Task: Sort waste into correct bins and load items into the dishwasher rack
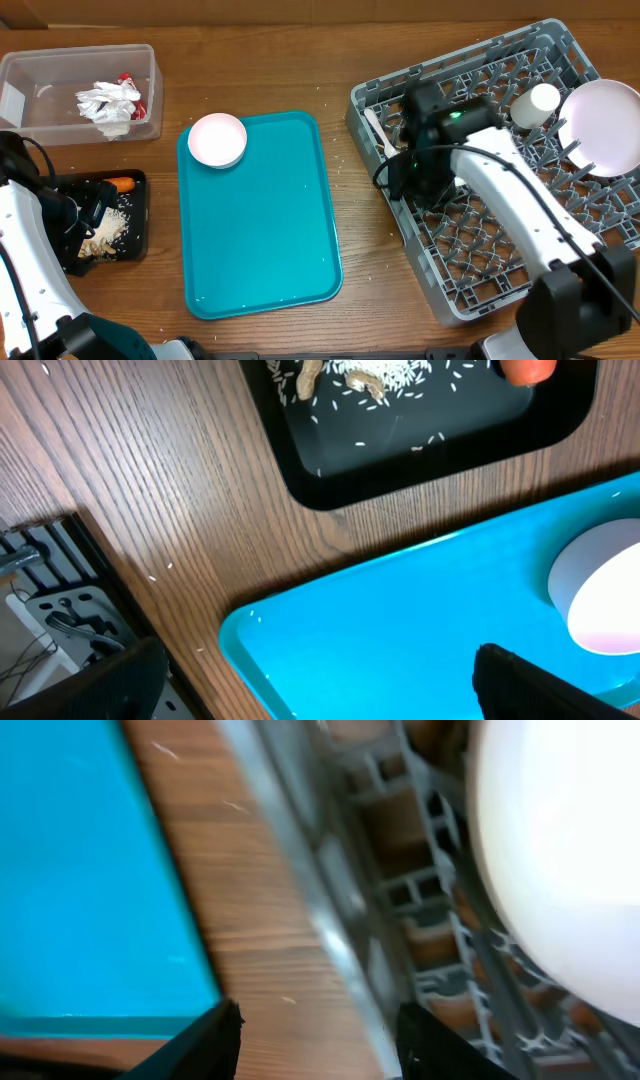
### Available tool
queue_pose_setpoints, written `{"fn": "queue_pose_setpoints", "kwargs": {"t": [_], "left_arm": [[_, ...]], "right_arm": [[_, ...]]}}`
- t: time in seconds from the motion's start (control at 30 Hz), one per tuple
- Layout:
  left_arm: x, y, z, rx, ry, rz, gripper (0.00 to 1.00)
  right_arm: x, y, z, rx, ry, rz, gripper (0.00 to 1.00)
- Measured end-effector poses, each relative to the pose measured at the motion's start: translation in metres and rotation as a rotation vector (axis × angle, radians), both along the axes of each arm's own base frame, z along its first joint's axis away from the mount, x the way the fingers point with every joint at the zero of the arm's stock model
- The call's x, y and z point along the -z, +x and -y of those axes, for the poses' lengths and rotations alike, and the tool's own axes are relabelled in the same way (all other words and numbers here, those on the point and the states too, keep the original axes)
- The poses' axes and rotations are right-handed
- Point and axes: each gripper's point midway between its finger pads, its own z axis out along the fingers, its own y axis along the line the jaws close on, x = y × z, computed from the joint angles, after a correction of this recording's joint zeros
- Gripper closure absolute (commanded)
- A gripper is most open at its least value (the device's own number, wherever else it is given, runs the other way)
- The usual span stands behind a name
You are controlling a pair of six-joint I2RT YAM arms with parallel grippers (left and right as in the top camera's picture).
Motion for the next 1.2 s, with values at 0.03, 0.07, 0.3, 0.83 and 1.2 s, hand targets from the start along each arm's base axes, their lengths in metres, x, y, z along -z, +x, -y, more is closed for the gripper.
{"fn": "queue_pose_setpoints", "kwargs": {"t": [0.03, 0.07, 0.3, 0.83, 1.2], "left_arm": [[0.000, 0.000, 0.000, 0.000, 0.000, 0.000, 0.00], [0.000, 0.000, 0.000, 0.000, 0.000, 0.000, 0.00], [0.000, 0.000, 0.000, 0.000, 0.000, 0.000, 0.00], [0.000, 0.000, 0.000, 0.000, 0.000, 0.000, 0.00], [0.000, 0.000, 0.000, 0.000, 0.000, 0.000, 0.00]], "right_arm": [[0.004, -0.002, 0.002, 0.001, -0.017, -0.010, 0.47], [0.011, -0.005, 0.007, 0.001, -0.047, -0.025, 0.47], [0.032, -0.010, 0.018, 0.013, -0.104, -0.033, 0.56], [0.042, 0.014, -0.006, 0.028, 0.002, 0.068, 0.93], [0.039, 0.038, -0.015, 0.074, 0.043, 0.158, 0.93]]}}
